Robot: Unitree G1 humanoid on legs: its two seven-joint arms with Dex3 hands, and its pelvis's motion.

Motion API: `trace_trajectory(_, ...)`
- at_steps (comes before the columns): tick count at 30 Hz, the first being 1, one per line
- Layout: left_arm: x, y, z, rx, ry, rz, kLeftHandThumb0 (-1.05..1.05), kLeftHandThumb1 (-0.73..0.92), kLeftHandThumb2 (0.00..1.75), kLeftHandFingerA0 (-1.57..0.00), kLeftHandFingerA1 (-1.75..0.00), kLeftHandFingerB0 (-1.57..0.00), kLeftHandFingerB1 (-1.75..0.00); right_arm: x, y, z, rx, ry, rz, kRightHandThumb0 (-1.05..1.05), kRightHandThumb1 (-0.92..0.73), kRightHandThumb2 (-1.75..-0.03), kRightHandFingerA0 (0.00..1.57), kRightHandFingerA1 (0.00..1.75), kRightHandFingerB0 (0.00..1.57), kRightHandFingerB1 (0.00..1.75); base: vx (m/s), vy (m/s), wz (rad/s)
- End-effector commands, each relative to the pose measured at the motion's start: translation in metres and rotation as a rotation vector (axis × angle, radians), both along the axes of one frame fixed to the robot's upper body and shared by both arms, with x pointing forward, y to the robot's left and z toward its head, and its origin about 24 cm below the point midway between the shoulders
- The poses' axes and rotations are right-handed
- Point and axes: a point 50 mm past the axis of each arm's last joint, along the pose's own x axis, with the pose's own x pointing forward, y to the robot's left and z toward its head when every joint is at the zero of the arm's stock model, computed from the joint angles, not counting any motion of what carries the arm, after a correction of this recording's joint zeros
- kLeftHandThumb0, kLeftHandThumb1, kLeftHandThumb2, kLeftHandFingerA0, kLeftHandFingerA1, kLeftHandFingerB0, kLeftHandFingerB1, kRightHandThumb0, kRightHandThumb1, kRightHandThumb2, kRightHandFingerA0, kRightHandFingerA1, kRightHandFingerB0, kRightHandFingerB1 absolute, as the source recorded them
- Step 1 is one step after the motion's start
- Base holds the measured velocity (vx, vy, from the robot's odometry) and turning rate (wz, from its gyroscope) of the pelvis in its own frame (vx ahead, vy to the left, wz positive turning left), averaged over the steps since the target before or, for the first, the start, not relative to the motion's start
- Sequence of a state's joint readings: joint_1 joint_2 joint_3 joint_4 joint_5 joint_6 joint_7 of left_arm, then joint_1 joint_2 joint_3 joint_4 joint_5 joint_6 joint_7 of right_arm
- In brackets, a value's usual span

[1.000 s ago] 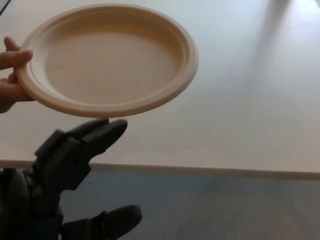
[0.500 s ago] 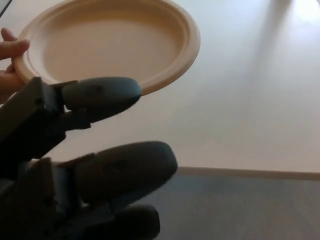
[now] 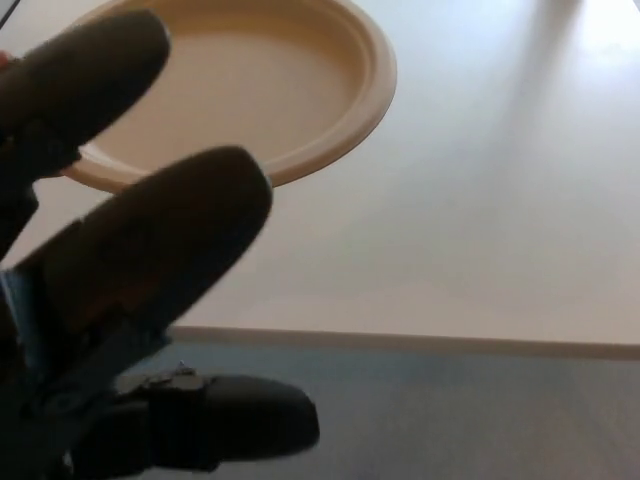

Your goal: A person passes a plate to the robot and the robot grabs it with its left hand and places it at the centre of the table infront of it

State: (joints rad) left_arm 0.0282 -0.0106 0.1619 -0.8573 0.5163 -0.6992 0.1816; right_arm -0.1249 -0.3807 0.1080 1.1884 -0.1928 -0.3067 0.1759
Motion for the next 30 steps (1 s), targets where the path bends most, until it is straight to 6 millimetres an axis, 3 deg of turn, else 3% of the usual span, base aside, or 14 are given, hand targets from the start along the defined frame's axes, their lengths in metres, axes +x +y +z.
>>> trace_trajectory(1, 0.043, 0.015, 0.000, 0.226, 0.143, 0.386, -0.37, 0.25, 0.88, 0.00, -0.49, 0.00, -0.48, 0.005, -0.008, 0.006, -0.009, -0.002, 0.002, -0.85, -0.80, -0.64, 0.23, 0.57, 0.21, 0.46, 0.00, 0.000, 0.00)
trace_trajectory(2, 0.046, 0.015, 0.001, 0.229, 0.140, 0.403, -0.37, 0.25, 0.89, 0.00, -0.49, 0.00, -0.49, 0.005, -0.008, 0.006, -0.011, -0.002, -0.001, -0.82, -0.59, -1.04, 0.23, 0.61, 0.16, 0.53, 0.00, 0.000, 0.00)
trace_trajectory(4, 0.049, 0.015, 0.003, 0.239, 0.138, 0.430, -0.38, 0.26, 0.89, 0.00, -0.49, 0.00, -0.49, 0.005, -0.008, 0.006, -0.013, 0.000, -0.001, -0.82, -0.59, -1.05, 0.23, 0.61, 0.15, 0.53, 0.00, 0.000, 0.00)
trace_trajectory(5, 0.051, 0.015, 0.003, 0.247, 0.140, 0.448, -0.82, 0.54, 0.64, -0.14, -0.31, -0.10, -0.27, 0.005, -0.008, 0.006, -0.012, 0.001, -0.001, -0.85, -0.78, -0.64, 0.24, 0.60, 0.21, 0.47, 0.00, 0.000, 0.00)
trace_trajectory(6, 0.055, 0.016, 0.004, 0.255, 0.149, 0.461, -0.38, 0.25, 0.89, 0.00, -0.49, 0.00, -0.48, 0.005, -0.009, 0.007, -0.008, 0.000, -0.006, -0.82, -0.59, -1.05, 0.23, 0.62, 0.16, 0.54, 0.00, 0.000, 0.00)
trace_trajectory(7, 0.058, 0.015, 0.004, 0.260, 0.158, 0.467, -0.38, 0.25, 0.89, 0.00, -0.49, 0.00, -0.48, 0.006, -0.009, 0.007, -0.004, -0.002, -0.012, -0.82, -0.59, -1.05, 0.23, 0.62, 0.16, 0.54, 0.00, 0.000, 0.00)
trace_trajectory(8, 0.063, 0.016, 0.004, 0.270, 0.179, 0.484, -0.37, 0.21, 0.87, 0.00, -0.49, 0.00, -0.48, 0.006, -0.009, 0.007, -0.009, -0.004, -0.005, -0.85, -0.80, -0.64, 0.24, 0.57, 0.22, 0.45, 0.00, 0.000, 0.00)
trace_trajectory(10, 0.068, 0.016, 0.004, 0.280, 0.195, 0.497, -0.37, 0.20, 0.86, 0.00, -0.49, 0.00, -0.48, 0.006, -0.009, 0.007, -0.010, -0.007, -0.001, -0.84, -0.79, -0.64, 0.23, 0.57, 0.22, 0.46, 0.00, 0.000, 0.00)
trace_trajectory(12, 0.076, 0.018, 0.002, 0.307, 0.238, 0.520, -0.82, 0.50, 0.86, -0.05, -0.39, 0.00, -0.27, 0.006, -0.009, 0.008, 0.002, -0.012, -0.006, -0.82, -0.79, -0.64, 0.23, 0.58, 0.22, 0.47, 0.00, 0.000, 0.00)
trace_trajectory(13, 0.078, 0.020, 0.001, 0.315, 0.262, 0.533, -0.73, 0.43, 0.86, -0.04, -0.36, -0.03, -0.23, 0.006, -0.009, 0.008, 0.000, -0.011, -0.005, -0.81, -0.59, -1.04, 0.22, 0.61, 0.16, 0.54, 0.00, 0.000, 0.00)
trace_trajectory(15, 0.085, 0.023, -0.004, 0.345, 0.363, 0.550, -0.72, 0.44, 0.84, -0.06, -0.28, -0.05, -0.14, 0.007, -0.008, 0.007, -0.013, -0.004, 0.005, -0.82, -0.60, -1.05, 0.23, 0.61, 0.16, 0.53, 0.00, 0.000, 0.00)
trace_trajectory(18, 0.089, 0.025, -0.008, 0.380, 0.385, 0.588, -0.67, 0.39, 0.83, -0.02, -0.31, 0.00, -0.17, 0.009, -0.008, 0.008, -0.017, -0.006, 0.004, -0.81, -0.60, -1.05, 0.23, 0.61, 0.16, 0.53, 0.00, 0.000, 0.00)
trace_trajectory(19, 0.089, 0.025, -0.009, 0.386, 0.395, 0.594, -0.69, 0.42, 0.83, -0.06, -0.26, -0.05, -0.14, 0.009, -0.008, 0.008, -0.016, -0.007, 0.003, -0.85, -0.78, -0.64, 0.25, 0.59, 0.21, 0.46, 0.00, 0.000, 0.00)
trace_trajectory(30, 0.085, 0.021, -0.022, 0.474, 0.503, 0.601, -0.69, 0.38, 0.84, -0.01, -0.15, -0.01, -0.14, 0.012, -0.008, 0.010, -0.003, -0.016, 0.004, -0.84, -0.80, -0.64, 0.25, 0.58, 0.23, 0.47, 0.00, 0.000, 0.00)
